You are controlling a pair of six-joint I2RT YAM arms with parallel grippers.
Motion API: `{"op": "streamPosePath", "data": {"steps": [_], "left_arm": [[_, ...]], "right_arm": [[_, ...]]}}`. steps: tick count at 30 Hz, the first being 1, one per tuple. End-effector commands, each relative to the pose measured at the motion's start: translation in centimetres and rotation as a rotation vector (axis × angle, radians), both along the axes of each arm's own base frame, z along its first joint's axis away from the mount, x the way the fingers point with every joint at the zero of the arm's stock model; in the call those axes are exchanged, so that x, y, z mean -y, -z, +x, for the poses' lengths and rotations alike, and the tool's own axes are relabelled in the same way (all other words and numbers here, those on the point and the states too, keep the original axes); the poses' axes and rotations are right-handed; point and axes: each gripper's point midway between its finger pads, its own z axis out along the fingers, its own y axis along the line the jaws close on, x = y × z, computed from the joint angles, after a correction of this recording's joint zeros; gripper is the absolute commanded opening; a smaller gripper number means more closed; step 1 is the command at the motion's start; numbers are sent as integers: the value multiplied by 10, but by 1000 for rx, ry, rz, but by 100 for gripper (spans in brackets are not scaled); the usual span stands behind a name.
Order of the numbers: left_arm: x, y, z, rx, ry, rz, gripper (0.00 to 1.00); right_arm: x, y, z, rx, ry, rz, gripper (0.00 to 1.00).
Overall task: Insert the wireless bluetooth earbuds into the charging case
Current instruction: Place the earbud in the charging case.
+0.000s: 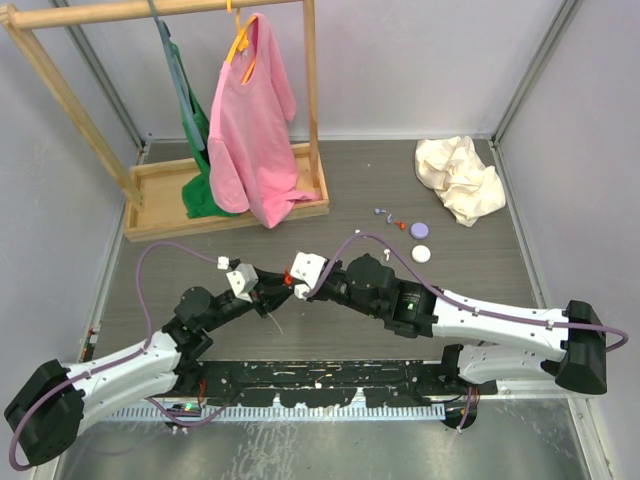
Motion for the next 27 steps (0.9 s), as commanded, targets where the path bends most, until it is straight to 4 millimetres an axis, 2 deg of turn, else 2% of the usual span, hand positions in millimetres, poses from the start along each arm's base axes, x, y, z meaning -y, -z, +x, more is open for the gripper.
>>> {"op": "streamPosePath", "data": {"steps": [1,5,9,12,15,19,23,27], "left_arm": [[2,-30,0,91,11,-42,0],[0,-31,1,82,-1,-59,0],[-1,-30,6,64,-29,-69,0],[-3,-29,9,57,-46,-72,0],[-4,-29,9,56,-53,-76,0],[-4,-29,9,58,-52,-80,0],[-4,-27,9,60,-51,-73,0],[-4,-25,9,59,-51,-67,0]], "right_arm": [[0,-15,-7,-60,-13,1,29],[4,-18,-7,-57,-2,37,29],[9,-33,-4,-57,32,92,33],[22,-39,11,-64,145,121,35],[35,-32,23,-92,228,119,38],[42,-19,30,-170,265,118,39],[45,-13,32,-256,244,139,41],[32,-17,10,-375,60,176,46]]}}
